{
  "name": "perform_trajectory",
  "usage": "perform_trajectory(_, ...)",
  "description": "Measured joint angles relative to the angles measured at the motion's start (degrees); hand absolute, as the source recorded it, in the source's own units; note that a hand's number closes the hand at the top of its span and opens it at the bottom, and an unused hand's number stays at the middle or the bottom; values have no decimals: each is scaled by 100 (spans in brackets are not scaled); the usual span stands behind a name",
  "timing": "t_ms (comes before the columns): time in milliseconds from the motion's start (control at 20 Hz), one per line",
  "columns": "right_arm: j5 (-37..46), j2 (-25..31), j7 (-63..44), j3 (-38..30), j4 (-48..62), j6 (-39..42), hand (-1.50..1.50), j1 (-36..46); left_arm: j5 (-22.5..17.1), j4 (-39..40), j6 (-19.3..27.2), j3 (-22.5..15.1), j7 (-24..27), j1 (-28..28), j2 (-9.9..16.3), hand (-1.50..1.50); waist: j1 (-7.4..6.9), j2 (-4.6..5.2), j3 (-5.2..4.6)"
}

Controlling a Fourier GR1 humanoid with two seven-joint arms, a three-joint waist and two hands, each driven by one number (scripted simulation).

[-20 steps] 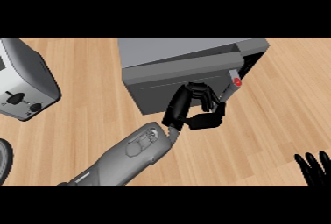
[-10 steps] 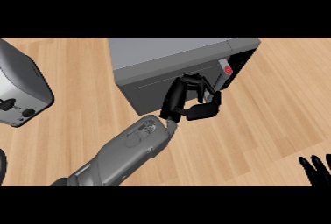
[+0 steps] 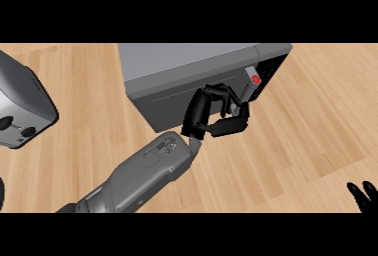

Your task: Pick up the milk, place it into the microwave and close the microwave

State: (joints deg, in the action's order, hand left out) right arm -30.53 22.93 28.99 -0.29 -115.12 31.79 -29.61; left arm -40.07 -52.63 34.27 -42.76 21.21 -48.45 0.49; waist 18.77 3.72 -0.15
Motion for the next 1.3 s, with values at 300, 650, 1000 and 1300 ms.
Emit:
perform_trajectory(300, -160, 120, -37, -119, -186, 42, -150, -12, -146, 49, 82, -16, 222, 4, 5, 150, 63, -3, 3)
perform_trajectory(650, -383, 187, -112, -121, -342, 97, -150, -91, -281, 93, 166, -44, 419, -16, 4, 150, 113, 14, 10)
perform_trajectory(1000, -649, 284, -199, -141, -450, 179, -150, -206, -412, 149, 219, -79, 555, -52, -5, 150, 142, 22, 16)
perform_trajectory(1300, -793, 410, -281, -195, -547, 253, -150, -280, -501, 222, 255, -129, 668, -95, -11, 150, 171, 27, 16)
